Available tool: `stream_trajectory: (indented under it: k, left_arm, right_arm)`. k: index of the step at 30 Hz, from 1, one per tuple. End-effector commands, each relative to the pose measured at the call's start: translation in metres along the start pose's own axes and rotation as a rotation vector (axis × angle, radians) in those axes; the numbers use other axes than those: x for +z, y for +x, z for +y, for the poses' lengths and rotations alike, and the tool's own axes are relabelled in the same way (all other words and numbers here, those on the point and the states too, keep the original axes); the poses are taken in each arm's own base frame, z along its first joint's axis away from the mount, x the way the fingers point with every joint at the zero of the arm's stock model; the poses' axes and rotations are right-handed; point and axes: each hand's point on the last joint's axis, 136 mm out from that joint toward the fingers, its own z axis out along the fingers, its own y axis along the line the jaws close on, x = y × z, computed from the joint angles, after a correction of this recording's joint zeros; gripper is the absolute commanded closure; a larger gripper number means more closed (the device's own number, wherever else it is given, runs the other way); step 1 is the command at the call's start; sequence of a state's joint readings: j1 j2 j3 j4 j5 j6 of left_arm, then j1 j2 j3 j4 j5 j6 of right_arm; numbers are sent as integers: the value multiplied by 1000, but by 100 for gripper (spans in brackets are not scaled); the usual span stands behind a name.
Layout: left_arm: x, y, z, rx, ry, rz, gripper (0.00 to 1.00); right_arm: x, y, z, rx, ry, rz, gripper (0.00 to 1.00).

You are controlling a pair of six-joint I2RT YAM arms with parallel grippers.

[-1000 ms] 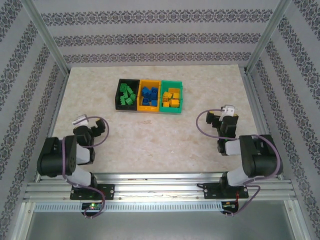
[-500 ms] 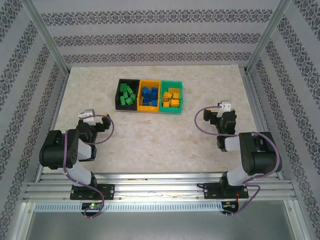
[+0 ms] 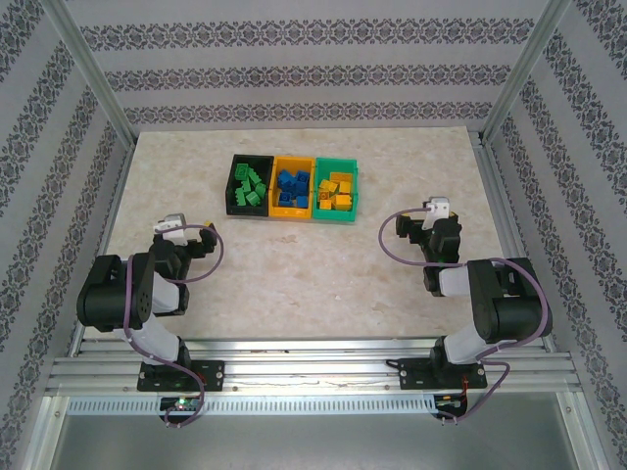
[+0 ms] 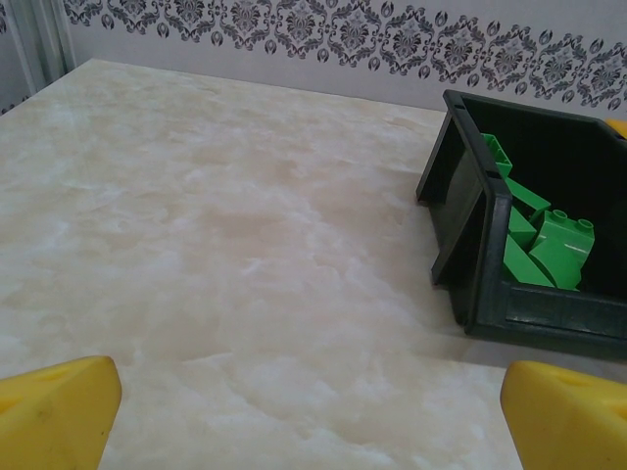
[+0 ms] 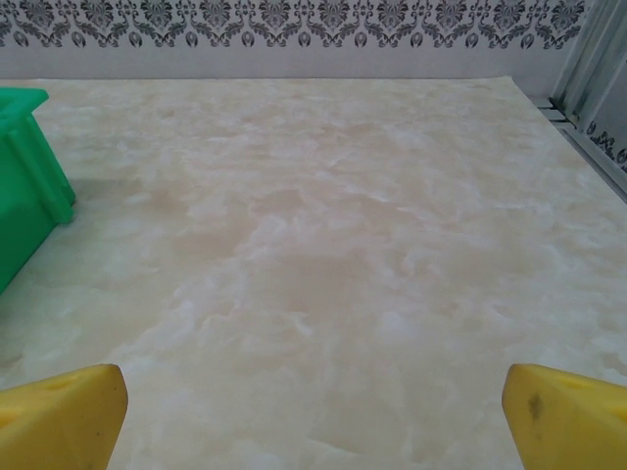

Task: Sort the legos into containers by color
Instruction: Reset both arms

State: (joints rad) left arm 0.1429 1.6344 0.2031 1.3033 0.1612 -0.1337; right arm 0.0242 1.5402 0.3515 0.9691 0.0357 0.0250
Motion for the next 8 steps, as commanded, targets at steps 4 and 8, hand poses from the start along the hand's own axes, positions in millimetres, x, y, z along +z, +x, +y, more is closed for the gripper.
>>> stream_trajectory:
  k: [4, 8]
  left_arm:
    - [-3, -10, -5, 19, 17, -51, 1]
    - [-4, -11, -5, 18, 17, -60, 1]
  right_arm:
    - [-1, -10, 15, -24, -95, -38, 2]
    - [-1, -10, 14, -17, -102, -37, 2]
